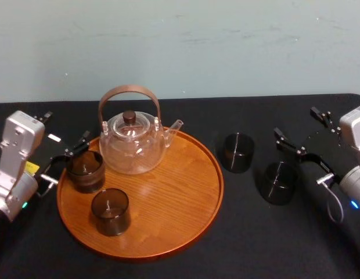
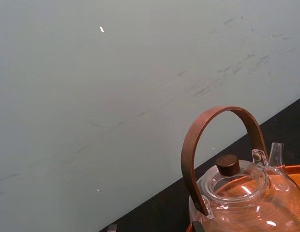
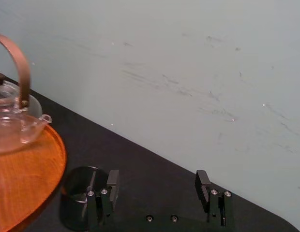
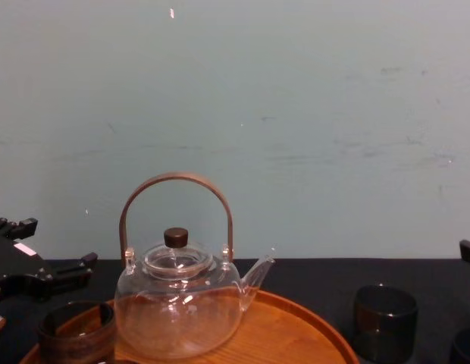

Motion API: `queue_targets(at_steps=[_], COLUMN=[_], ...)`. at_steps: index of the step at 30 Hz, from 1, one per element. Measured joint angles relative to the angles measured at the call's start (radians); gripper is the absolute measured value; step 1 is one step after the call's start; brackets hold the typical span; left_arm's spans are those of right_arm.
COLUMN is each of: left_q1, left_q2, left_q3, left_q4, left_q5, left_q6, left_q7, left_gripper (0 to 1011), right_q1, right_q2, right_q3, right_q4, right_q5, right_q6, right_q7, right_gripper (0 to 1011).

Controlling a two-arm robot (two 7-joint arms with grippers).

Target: Pick up the glass from the table and place it on the tray.

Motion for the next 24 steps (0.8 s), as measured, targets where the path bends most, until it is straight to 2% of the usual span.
queue_targets(at_steps=[14,24], left_q1=[0.0,0.0], left_q2=[0.0,0.0], left_q3=[0.0,0.0], left_q4=[0.0,0.0], left_q5=[0.0,0.0], left_q6=[0.0,0.0], left_q7=[0.0,0.0], left_gripper=[1001,1001], right_q1=[-0.159,-0.239], right_q2=[0.032,0.023], right_q3=[0.069,0.099], right_q4=[-0.144,-0.18], right_q5=[0.02,0.043], right_q6=[0.001,0.008], right_q7=[-0.001,0.018], right_gripper=[1002,1002])
